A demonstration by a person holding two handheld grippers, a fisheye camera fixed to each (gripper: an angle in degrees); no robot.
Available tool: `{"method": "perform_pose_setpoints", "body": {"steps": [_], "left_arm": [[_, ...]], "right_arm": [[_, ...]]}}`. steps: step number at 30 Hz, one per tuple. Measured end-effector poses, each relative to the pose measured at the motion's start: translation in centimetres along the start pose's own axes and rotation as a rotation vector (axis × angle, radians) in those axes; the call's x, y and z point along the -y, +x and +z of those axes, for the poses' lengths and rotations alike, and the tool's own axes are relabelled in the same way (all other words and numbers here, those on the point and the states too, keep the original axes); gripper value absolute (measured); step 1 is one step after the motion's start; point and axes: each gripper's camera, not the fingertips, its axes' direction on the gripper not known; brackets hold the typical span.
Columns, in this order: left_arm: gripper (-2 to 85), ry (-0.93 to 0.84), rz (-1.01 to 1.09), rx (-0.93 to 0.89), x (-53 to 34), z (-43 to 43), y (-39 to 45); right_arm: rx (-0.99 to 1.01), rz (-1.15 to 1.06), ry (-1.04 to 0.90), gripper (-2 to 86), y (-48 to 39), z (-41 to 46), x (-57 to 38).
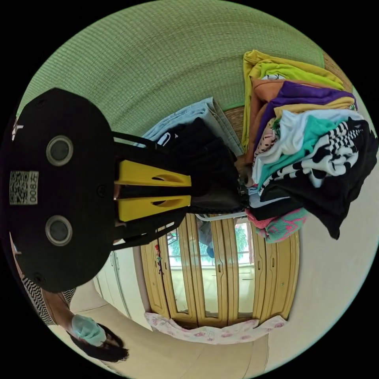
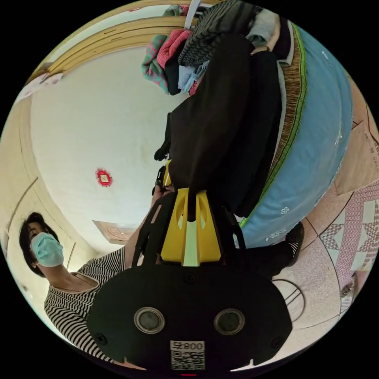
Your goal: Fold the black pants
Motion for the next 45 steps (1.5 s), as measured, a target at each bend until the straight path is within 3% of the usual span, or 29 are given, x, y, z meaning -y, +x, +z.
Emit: {"method": "perform_pose_setpoints", "body": {"steps": [8, 14, 17, 19, 23, 29, 34, 36, 40, 45], "left_arm": [[4.7, 0.092, 0.088, -0.014, 3.8, -0.3, 7.9], [2.5, 0.095, 0.259, 0.064, 6.4, 1.7, 17.5], [1.1, 0.03, 0.347, 0.176, 8.2, 4.4, 22.0], [0.5, -0.024, 0.375, 0.394, 9.7, 7.0, 24.3], [0.1, -0.057, 0.339, 0.461, 11.7, 9.1, 25.4], [0.0, -0.064, 0.376, 0.524, 12.9, 11.0, 29.5], [0.1, 0.005, 0.463, 0.44, 10.9, 11.3, 34.8], [0.1, -0.02, 0.523, 0.416, 10.1, 12.3, 36.5], [0.1, -0.141, 0.6, 0.573, 9.7, 16.3, 37.3], [0.1, -0.108, 0.546, 0.511, 9.3, 16.2, 38.6]], "right_arm": [[-0.159, -0.106, 0.005, 4.1, -3.1, -1.1, -1.3], [-0.348, -0.198, 0.121, 0.9, -7.4, -3.7, -4.1], [-0.414, -0.338, 0.115, 0.3, -11.3, -2.3, -3.8], [-0.461, -0.416, 0.066, 0.1, -12.9, 0.0, -3.0], [-0.728, -0.49, -0.105, 0.1, -12.2, 7.6, -1.7], [-0.813, -0.568, -0.052, 0.1, -13.7, 10.1, -3.2], [-0.886, -0.594, -0.039, 0.1, -16.1, 10.5, -4.1], [-0.889, -0.618, -0.004, 0.1, -17.2, 10.4, -4.8], [-0.901, -0.624, 0.001, 0.1, -17.7, 11.4, -5.2], [-0.904, -0.643, 0.028, 0.1, -18.0, 12.1, -5.2]]}}
